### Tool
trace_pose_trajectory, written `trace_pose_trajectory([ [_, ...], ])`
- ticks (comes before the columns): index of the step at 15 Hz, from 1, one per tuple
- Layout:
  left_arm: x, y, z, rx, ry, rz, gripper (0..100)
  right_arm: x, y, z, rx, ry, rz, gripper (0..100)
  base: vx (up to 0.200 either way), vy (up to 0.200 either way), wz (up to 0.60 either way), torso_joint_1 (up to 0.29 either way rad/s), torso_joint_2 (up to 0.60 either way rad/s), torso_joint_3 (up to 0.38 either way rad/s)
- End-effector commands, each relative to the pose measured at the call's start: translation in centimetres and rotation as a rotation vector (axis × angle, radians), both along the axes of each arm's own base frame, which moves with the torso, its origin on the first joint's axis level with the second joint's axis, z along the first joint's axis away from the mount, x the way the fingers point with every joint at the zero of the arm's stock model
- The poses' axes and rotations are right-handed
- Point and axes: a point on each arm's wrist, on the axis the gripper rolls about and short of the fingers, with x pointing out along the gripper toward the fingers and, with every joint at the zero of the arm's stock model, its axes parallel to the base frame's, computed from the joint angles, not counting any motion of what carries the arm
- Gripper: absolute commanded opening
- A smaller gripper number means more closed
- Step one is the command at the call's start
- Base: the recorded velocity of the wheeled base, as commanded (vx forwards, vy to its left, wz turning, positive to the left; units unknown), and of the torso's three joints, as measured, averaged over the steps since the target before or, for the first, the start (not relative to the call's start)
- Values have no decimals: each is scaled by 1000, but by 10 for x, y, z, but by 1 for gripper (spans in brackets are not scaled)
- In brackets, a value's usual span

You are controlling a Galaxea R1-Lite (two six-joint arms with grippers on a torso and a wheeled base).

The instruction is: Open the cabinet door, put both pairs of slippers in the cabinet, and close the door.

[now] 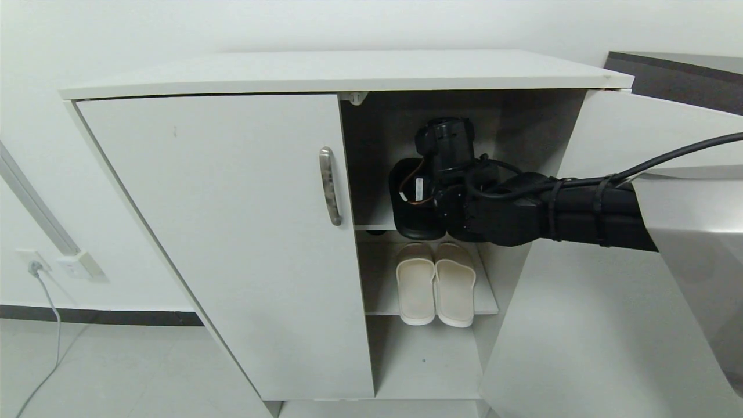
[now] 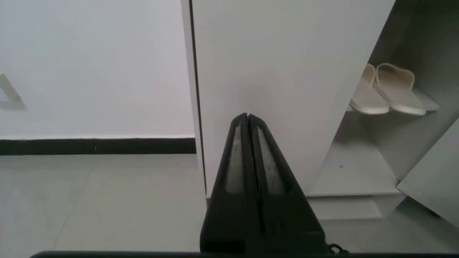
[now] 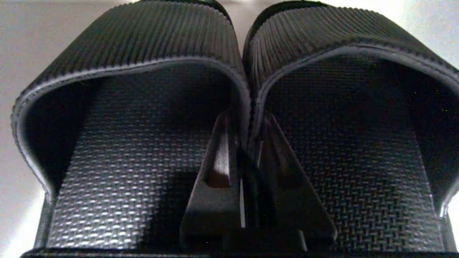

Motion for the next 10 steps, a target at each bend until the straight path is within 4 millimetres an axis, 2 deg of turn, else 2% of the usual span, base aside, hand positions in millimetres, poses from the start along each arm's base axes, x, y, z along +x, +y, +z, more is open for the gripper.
trace_pose_trajectory([
  [1,0,0,0,-1,1,0,0,2,1,-4,-5,6,-1,0,0,0,0,0,0,0],
  [4,0,0,0,-2,1,2,0,2,2,-6,-9,11,-1,0,0,0,0,0,0,0],
  [5,0,0,0,-1,3,2,0,2,2,-6,-10,12,1,100,0,0,0,0,0,0],
  [8,0,0,0,-1,3,2,0,0,2,-6,-13,17,4,100,0,0,0,0,0,0],
  [10,0,0,0,-1,1,2,0,-8,1,-1,-15,17,8,100,0,0,0,0,0,0],
])
